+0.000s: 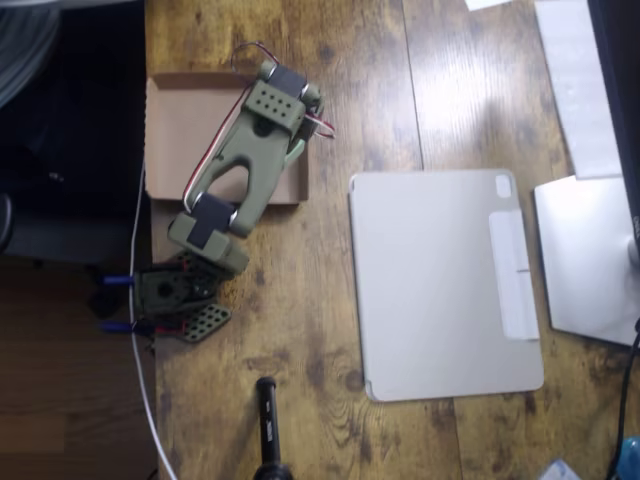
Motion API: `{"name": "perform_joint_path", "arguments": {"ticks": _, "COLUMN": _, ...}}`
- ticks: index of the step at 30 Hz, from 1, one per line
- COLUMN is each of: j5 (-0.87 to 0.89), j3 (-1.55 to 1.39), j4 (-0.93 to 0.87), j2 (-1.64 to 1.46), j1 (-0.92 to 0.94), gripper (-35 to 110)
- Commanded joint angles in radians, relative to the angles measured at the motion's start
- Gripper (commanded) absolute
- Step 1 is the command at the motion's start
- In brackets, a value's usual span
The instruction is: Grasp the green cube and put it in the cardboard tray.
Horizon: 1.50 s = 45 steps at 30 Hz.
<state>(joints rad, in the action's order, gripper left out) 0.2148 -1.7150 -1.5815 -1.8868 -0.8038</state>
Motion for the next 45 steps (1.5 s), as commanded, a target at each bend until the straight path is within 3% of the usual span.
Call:
{"name": "perform_joint_path", "arguments": {"ticks": 1, "j5": 0.012, "j3": -0.067, "j4": 0.054, "j2": -0.014, "j1": 0.014, "gripper": 16}}
{"name": "perform_joint_path", "arguments": {"ticks": 20, "j5": 0.13, "j3": -0.245, "j4": 0.17, "j2": 0.0, "j1": 0.058, "gripper": 15}}
{"name": "perform_joint_path", "arguments": {"ticks": 37, "j5": 0.114, "j3": -0.198, "j4": 0.127, "j2": -0.011, "j1": 0.078, "gripper": 28}}
{"name": "perform_joint_path", "arguments": {"ticks": 45, "j5": -0.008, "j3": -0.097, "j4": 0.127, "j2": -0.041, "j1": 0.238, "gripper": 28}}
